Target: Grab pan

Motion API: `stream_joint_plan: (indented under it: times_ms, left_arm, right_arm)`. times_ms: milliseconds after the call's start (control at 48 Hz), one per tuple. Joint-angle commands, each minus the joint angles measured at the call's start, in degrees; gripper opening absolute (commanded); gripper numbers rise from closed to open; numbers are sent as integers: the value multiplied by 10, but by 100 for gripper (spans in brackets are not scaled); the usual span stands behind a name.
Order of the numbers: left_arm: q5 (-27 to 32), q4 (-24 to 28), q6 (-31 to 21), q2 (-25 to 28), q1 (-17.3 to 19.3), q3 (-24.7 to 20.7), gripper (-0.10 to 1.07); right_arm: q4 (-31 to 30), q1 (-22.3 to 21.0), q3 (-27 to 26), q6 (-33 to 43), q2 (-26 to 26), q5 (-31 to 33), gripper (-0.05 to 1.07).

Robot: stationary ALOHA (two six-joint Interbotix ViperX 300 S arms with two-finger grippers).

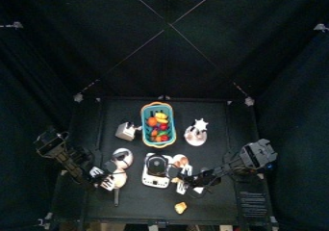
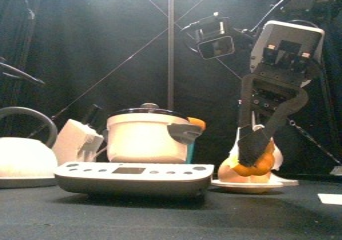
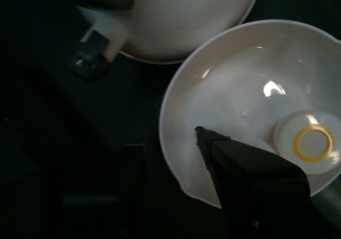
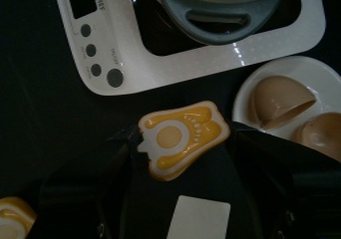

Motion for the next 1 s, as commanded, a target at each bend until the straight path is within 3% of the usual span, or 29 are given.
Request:
stream_joint_plan:
  times_ms: [0, 250, 417, 562, 979]
  left_arm:
    - [11, 35, -21, -2, -1, -1, 73]
    - [16, 62, -28, -6, 0, -4, 49]
    - [16, 78, -25, -11, 3, -12, 49]
    - [24, 125, -25, -11, 11, -24, 49]
    - [111, 243, -26, -5, 93, -24, 48]
  right_arm:
    - [-1, -3, -7, 0, -18, -1, 76]
    - [-1, -3, -7, -1, -18, -1, 76]
    - [1, -3, -5, 0, -18, -1, 76]
    - [2, -2, -4, 0, -21, -1, 76]
    - [2, -1, 5, 0, -32, 0, 76]
